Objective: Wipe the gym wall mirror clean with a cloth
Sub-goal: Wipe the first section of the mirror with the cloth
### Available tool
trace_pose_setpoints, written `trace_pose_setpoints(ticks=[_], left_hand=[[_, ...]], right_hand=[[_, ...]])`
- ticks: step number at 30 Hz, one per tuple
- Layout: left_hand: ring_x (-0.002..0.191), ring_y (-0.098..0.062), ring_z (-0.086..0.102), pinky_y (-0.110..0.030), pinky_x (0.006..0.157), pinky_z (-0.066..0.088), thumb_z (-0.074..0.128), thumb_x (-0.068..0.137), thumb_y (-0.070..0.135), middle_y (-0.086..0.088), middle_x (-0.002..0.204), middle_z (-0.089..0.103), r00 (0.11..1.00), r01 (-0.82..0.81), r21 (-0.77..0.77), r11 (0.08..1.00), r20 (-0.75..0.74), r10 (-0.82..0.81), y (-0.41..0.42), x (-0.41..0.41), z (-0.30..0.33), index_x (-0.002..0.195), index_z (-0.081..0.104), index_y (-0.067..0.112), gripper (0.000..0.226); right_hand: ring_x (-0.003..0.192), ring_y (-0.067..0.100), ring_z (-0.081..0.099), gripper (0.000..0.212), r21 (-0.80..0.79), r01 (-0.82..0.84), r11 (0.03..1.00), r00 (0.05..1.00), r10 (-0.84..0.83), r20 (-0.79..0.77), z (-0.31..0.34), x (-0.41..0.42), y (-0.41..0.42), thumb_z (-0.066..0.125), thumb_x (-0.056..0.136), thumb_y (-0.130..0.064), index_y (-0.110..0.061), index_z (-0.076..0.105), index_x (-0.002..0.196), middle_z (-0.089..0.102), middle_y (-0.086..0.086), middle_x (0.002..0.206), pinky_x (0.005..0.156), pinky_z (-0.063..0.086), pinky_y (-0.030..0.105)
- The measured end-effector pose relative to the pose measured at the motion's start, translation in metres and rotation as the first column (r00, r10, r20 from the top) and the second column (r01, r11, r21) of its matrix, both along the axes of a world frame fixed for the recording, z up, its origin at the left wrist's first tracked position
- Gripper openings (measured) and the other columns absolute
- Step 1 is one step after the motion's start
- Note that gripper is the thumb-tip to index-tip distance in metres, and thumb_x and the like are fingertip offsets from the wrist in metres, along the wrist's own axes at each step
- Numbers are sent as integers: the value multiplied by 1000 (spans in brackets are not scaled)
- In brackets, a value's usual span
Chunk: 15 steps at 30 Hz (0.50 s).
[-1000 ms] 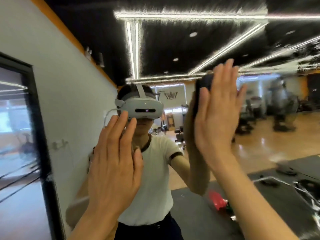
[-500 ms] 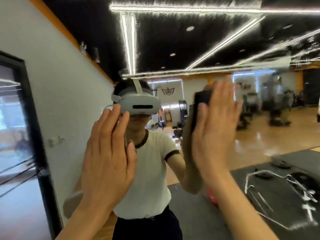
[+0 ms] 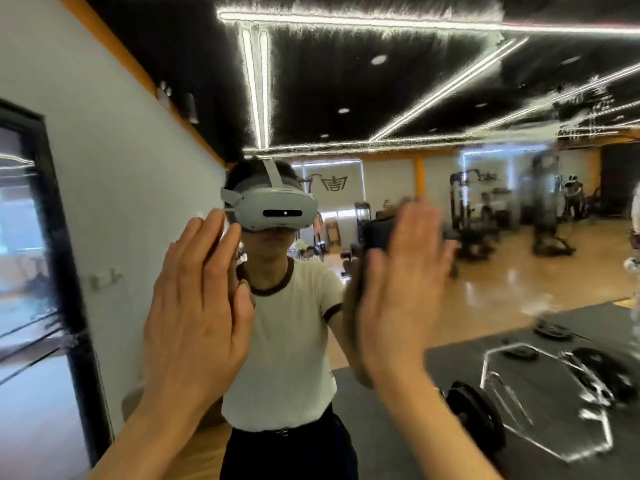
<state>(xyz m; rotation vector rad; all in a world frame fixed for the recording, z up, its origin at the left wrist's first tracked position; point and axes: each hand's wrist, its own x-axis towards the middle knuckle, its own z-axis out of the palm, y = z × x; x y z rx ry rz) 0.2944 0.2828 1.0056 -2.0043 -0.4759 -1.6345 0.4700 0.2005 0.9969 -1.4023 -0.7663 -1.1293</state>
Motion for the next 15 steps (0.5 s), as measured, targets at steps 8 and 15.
trace_pose_setpoints(ticks=[8, 15], left_hand=[[151, -31, 21, -42, 124, 16, 39, 100, 21, -18, 160, 26, 1000, 5, 14, 1000, -1, -5, 2, 0, 0, 152, 31, 1, 56], [151, -29, 20, -42, 124, 16, 36, 101, 22, -19, 161, 28, 1000, 20, 4, 1000, -2, -20, 2, -1, 0, 153, 30, 3, 56]], right_hand=[[150, 21, 24, 55, -146, -83, 986, 986, 103, 134, -18, 47, -31, 39, 99, -20, -12, 28, 152, 28, 6, 160, 126, 9, 37], [152, 21, 9, 59, 26, -34, 999, 999, 35, -39, -21, 7, -5, 30, 102, -25, -5, 18, 156, 21, 14, 164, 126, 1, 42]])
